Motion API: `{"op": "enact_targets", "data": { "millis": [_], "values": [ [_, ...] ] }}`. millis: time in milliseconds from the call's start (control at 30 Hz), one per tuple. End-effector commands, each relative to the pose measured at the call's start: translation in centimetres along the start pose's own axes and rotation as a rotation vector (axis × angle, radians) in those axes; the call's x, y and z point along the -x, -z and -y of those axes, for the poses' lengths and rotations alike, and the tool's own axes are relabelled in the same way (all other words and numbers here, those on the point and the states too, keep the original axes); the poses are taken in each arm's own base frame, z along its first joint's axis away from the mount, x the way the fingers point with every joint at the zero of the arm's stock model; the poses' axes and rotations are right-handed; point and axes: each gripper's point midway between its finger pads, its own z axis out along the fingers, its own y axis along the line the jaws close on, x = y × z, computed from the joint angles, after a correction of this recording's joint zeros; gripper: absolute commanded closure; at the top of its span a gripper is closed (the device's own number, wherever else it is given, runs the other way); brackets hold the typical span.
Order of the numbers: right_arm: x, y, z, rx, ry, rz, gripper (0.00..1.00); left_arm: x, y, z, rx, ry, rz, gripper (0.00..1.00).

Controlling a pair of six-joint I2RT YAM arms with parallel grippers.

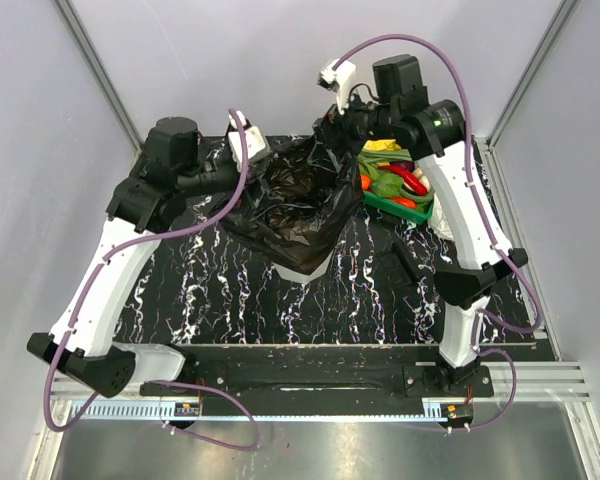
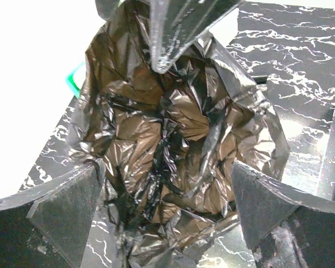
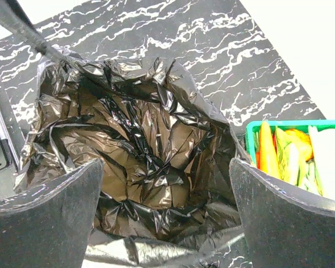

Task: Put the trash bags into the trash bin
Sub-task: Place the trash bag in the trash bin.

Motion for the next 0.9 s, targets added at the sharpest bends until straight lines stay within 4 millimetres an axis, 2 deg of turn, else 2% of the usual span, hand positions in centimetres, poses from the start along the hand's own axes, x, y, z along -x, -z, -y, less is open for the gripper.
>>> {"op": "enact_targets", "data": {
  "millis": [0, 167, 233, 433, 567, 700, 867],
  "values": [
    [3.8, 4.8, -1.7, -0.003, 0.047, 0.122, 0.00, 2.8, -1.0, -1.9, 0.036, 0.006, 0.039, 0.01],
    [2.7, 6.0, -1.6, -0.050, 0.060, 0.093, 0.00, 1.3, -3.7, -3.3, 0.014, 0.005, -0.108, 0.05],
    [2.1, 6.6, -1.4, -0.071, 0.061, 0.083, 0.00, -0.2, -4.9, -3.5, 0.011, -0.006, -0.174, 0.05],
    [0.7, 8.8, -0.2, -0.150, 0.055, 0.067, 0.00, -4.6, -7.0, -1.9, -0.064, -0.066, -0.340, 0.06],
    [-0.7, 9.6, 0.5, -0.182, 0.034, 0.053, 0.00, -7.8, -8.5, -1.6, -0.094, -0.084, -0.432, 0.07],
    [-2.1, 9.9, 1.0, -0.203, 0.002, 0.042, 0.00, -10.7, -9.9, -0.8, -0.146, -0.093, -0.497, 0.07],
    [-5.5, 8.3, 1.9, -0.225, -0.046, -0.002, 0.00, -14.5, -11.5, -0.3, -0.159, -0.095, -0.531, 0.06]
  ]
}}
